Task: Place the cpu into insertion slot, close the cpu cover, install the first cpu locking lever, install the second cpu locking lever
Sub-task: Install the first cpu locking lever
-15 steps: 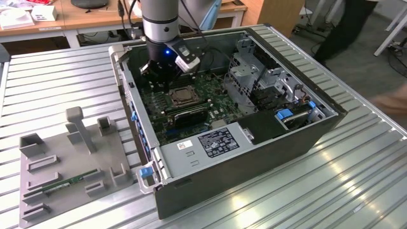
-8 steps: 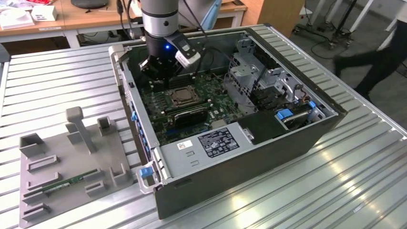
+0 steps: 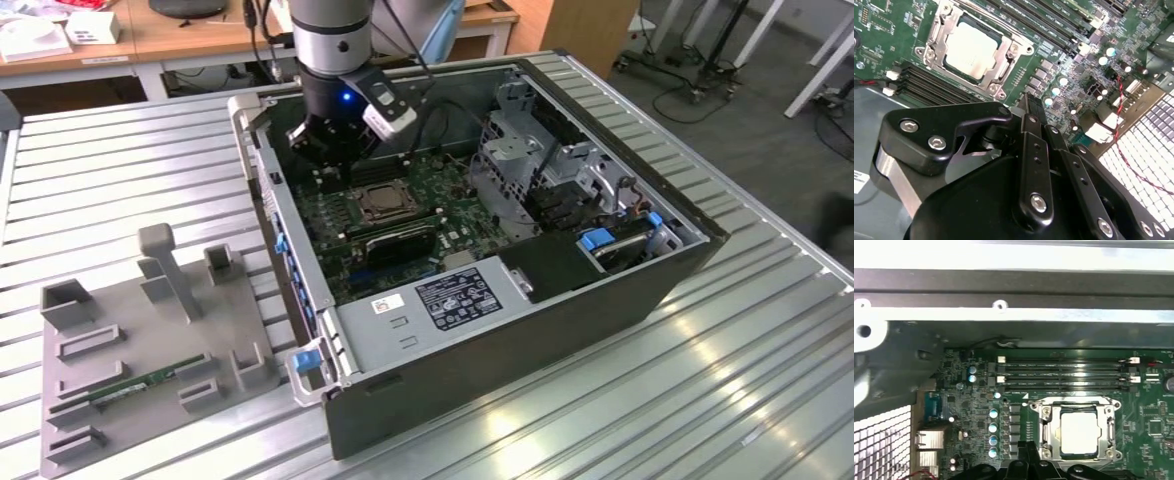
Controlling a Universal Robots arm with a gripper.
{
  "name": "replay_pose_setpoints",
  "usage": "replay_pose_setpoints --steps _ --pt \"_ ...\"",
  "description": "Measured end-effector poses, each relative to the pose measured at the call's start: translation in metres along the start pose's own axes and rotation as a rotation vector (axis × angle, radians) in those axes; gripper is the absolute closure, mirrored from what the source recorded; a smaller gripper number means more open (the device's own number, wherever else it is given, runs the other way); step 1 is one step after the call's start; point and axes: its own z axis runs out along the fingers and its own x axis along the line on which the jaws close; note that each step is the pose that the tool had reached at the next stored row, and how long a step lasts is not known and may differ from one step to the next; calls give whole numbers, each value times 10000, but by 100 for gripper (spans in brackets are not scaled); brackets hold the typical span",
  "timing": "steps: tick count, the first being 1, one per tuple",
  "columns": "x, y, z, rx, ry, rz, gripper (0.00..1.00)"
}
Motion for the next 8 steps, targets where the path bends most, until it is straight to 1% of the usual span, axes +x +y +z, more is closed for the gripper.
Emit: replay_pose_setpoints --steps 6,7,8 --pt "66 -1 1 -7 0 0 89" --pt "76 -1 0 -30 1 2 89" --pt "85 -1 0 -80 2 5 89"
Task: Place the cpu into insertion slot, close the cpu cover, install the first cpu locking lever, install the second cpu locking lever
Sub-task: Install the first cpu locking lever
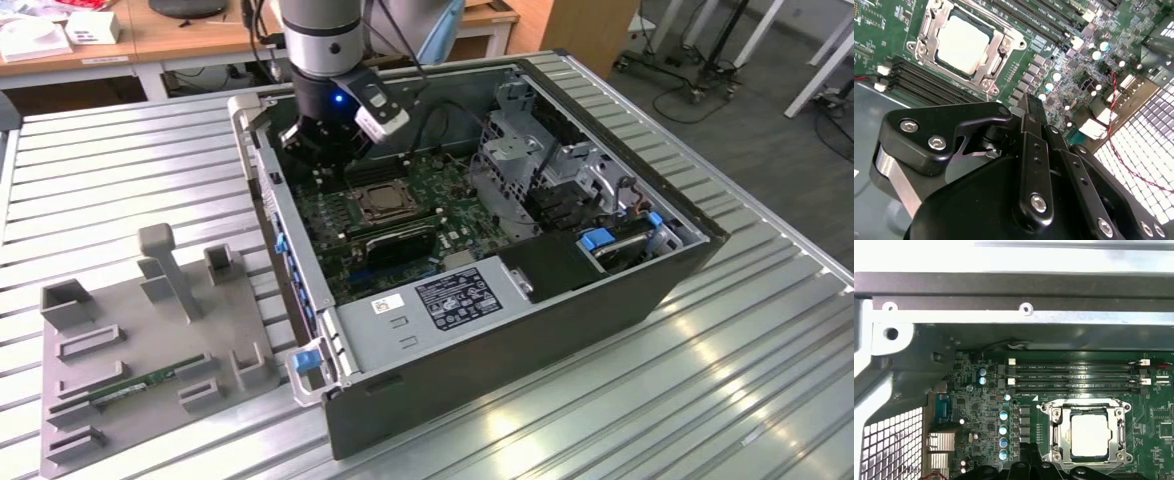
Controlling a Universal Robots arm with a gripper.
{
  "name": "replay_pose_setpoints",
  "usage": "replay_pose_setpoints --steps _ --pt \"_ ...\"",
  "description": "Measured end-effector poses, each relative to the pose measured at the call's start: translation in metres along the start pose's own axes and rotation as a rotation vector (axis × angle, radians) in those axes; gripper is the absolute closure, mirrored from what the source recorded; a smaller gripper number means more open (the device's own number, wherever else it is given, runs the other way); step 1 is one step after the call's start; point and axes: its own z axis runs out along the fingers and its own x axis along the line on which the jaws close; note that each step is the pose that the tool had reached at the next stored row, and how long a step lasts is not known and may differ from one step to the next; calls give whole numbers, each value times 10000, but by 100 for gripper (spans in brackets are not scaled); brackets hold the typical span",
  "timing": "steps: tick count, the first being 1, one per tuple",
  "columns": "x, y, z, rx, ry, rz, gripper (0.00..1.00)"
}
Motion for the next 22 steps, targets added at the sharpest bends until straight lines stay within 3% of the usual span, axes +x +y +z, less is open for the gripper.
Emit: replay_pose_setpoints --steps 4,8,12,18,22 --pt "27 -1 -2 -251 3 12 89" --pt "55 -1 -2 -600 8 33 89" --pt "68 -1 -3 -904 13 47 89" --pt "68 10 -2 -986 13 51 89" --pt "69 38 0 -1000 14 52 89"
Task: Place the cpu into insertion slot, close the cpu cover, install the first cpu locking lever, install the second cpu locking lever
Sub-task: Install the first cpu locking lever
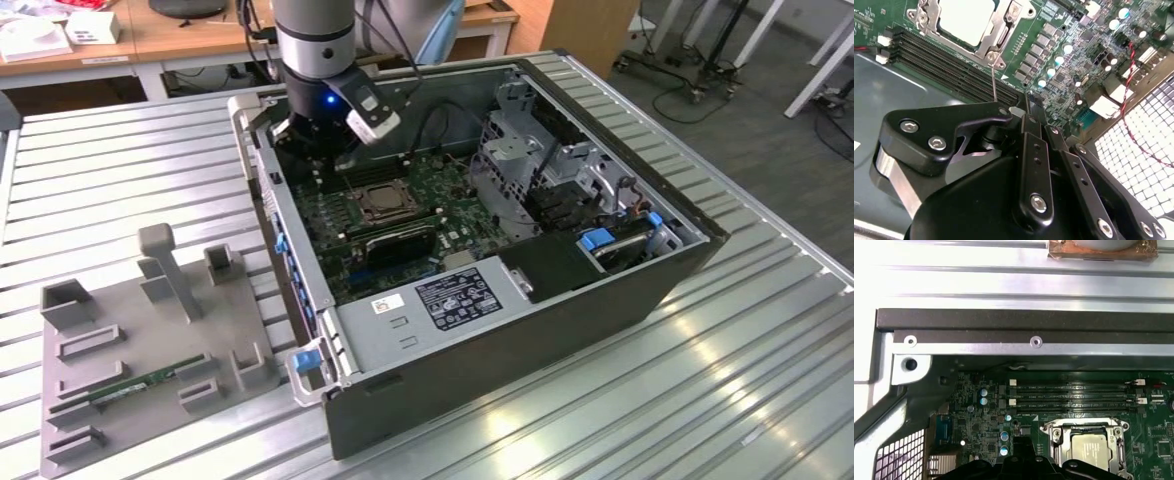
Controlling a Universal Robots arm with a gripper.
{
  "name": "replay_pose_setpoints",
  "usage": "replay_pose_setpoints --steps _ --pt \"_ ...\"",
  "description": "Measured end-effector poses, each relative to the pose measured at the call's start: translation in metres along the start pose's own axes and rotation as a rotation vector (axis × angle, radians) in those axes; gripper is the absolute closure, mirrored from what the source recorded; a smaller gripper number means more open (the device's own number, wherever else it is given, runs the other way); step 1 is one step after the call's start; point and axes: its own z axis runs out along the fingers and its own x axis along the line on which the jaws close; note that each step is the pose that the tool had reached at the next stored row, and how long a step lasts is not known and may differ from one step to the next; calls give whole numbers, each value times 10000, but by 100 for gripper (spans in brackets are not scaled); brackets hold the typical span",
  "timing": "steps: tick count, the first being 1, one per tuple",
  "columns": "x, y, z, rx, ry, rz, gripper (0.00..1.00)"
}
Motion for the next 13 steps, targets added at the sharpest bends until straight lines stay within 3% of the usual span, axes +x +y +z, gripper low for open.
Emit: replay_pose_setpoints --steps 13 --pt "4 131 35 -62 1 3 89"
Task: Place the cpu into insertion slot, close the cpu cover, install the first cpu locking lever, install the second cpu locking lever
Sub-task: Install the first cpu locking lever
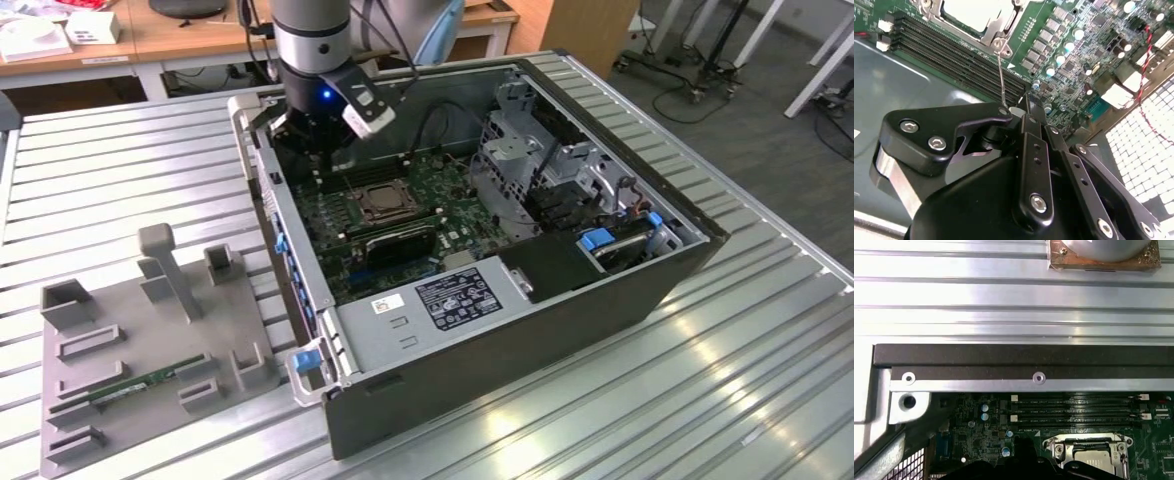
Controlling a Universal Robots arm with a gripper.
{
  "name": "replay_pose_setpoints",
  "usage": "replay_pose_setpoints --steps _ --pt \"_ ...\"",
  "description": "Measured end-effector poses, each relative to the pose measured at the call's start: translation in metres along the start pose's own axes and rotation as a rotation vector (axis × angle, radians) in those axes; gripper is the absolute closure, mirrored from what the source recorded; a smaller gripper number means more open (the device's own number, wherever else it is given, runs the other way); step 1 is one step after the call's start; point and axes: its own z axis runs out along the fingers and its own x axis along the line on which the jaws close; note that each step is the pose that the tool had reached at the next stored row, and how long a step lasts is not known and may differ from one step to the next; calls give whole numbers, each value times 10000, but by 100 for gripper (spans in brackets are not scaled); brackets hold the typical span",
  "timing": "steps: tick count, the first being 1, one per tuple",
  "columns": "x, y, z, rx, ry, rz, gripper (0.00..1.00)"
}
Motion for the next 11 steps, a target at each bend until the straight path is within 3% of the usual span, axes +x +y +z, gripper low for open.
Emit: replay_pose_setpoints --steps 4,11 --pt "-11 15 5 -7 1 0 89" --pt "-108 22 14 -9 1 1 89"
